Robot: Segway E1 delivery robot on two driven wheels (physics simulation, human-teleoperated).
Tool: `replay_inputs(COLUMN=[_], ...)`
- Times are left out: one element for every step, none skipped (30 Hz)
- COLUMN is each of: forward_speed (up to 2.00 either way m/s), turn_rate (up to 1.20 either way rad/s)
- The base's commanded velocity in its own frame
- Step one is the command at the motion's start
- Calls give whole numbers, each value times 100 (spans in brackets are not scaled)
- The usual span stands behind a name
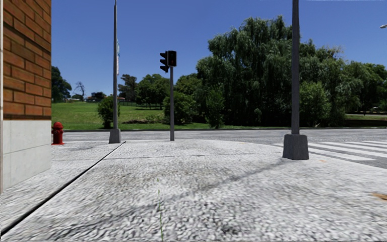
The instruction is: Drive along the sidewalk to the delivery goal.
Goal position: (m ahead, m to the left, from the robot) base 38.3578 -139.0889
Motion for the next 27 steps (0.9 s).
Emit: replay_inputs(forward_speed=[191, 191, 191, 191, 191, 191, 191, 191, 191, 191, 190, 189, 188, 187, 187, 187, 187, 187, 187, 187, 185, 181, 178, 177, 177, 177, 177], turn_rate=[-24, -24, -24, -24, -24, -24, -24, -24, -24, -24, -24, -24, -24, -24, -24, -24, -24, -24, -24, -24, -24, -25, -25, -25, -25, -25, -25])
